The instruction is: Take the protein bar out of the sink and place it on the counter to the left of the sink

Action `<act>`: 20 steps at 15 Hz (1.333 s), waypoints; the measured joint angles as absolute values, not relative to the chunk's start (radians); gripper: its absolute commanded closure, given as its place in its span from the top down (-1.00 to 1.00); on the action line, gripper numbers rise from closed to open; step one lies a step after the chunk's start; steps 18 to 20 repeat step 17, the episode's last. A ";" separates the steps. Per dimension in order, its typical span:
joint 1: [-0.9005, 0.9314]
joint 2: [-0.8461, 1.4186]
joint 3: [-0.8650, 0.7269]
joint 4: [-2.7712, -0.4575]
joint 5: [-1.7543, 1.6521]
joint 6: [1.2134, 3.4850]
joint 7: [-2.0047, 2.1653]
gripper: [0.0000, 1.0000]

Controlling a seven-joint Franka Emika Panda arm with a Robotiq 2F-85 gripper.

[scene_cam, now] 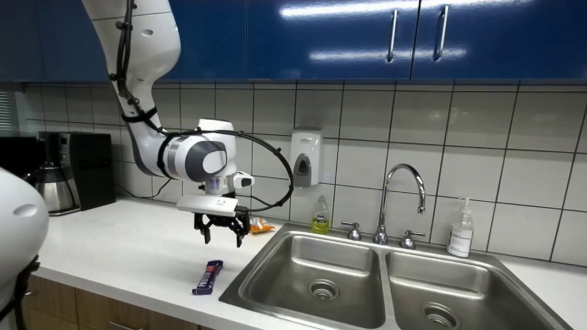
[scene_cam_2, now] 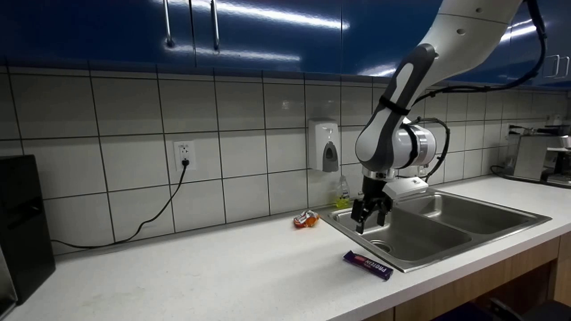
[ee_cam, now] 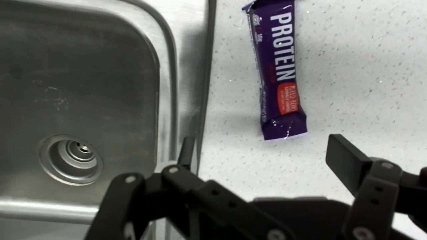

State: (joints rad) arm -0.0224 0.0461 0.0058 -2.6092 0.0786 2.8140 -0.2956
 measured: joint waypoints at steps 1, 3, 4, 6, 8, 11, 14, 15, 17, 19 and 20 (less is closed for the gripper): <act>-0.031 0.039 -0.007 -2.609 0.096 2.814 -0.295 1.00; -0.047 0.026 -0.037 -2.607 0.110 2.813 -0.290 1.00; -0.054 0.022 -0.052 -2.607 0.110 2.813 -0.285 1.00; -0.067 0.015 -0.079 -2.604 0.110 2.813 -0.275 1.00; -0.074 0.013 -0.096 -2.603 0.107 2.814 -0.265 1.00; -0.073 0.017 -0.091 -2.603 0.107 2.814 -0.265 1.00; -0.072 0.018 -0.090 -2.603 0.107 2.814 -0.265 1.00; -0.072 0.018 -0.090 -2.603 0.107 2.814 -0.265 1.00; -0.072 0.018 -0.090 -2.603 0.107 2.814 -0.265 1.00; -0.072 0.018 -0.090 -2.603 0.107 2.814 -0.265 1.00; -0.072 0.018 -0.090 -2.603 0.107 2.814 -0.265 1.00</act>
